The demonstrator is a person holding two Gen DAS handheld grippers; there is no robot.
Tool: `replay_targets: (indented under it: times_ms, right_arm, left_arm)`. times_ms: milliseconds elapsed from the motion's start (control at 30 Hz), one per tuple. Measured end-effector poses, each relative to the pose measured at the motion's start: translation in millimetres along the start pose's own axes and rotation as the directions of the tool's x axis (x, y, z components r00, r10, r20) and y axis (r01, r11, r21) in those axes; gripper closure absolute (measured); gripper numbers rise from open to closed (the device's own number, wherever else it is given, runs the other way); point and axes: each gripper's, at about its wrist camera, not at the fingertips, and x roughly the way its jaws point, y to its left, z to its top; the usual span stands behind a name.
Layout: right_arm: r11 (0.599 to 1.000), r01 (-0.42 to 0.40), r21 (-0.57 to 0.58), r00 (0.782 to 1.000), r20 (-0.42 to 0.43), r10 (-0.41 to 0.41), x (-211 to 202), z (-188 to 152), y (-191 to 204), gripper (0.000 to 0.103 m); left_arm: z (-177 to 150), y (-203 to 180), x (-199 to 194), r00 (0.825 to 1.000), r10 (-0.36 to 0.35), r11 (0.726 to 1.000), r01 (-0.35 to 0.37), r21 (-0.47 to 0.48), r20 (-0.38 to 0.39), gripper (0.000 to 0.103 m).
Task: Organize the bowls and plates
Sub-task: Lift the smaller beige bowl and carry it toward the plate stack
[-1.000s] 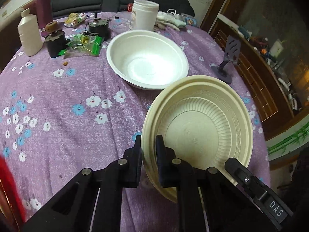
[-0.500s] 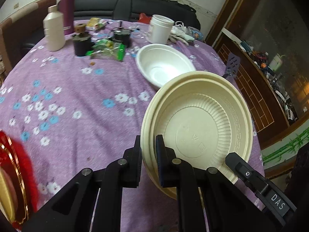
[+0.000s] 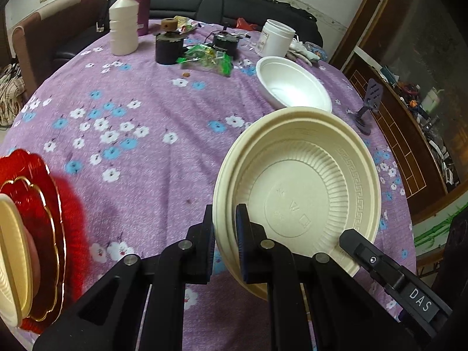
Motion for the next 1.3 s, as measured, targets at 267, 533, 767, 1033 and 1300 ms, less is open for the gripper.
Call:
replay_targets:
  times_ms: [267, 533, 767, 1033, 1300]
  right_arm:
    - [1.0, 0.009, -0.015, 1.0, -0.021, -0.009, 5.4, -7.2, 4.8, 0.091]
    - [1.0, 0.016, -0.026, 0.999, -0.029, -0.017, 6.3, -14.0, 10.1, 0.091]
    - [0.999, 0.017, -0.039, 0.999, -0.036, -0.018, 7.9, -15.9, 15.1, 0.091]
    - [0.998, 0.011, -0.055, 0.999, -0.033, -0.013, 5.9, -19.5, 21.8, 0.091]
    - [0.998, 0.001, -0.061, 0.999, -0.038, -0.003, 6.2, -21.4, 24.1, 0.091]
  left_arm:
    - [-10.6, 10.2, -1.9, 1.0, 0.002, 1.0, -0.002, -0.013, -0.005, 0.092]
    - [-14.9, 17.0, -4.2, 1.0, -0.002, 1.0, 0.002, -0.019, -0.008, 0.092]
    - [-17.2, 23.3, -6.3, 1.0, -0.003, 1.0, 0.002, -0.03, -0.008, 0.092]
    - [-18.5, 28.6, -11.8, 1.0, 0.0, 0.999, 0.0, -0.039, 0.003, 0.092]
    - [-21.0, 32.1, -14.4, 1.0, 0.003, 0.999, -0.002, -0.049, 0.004, 0.092]
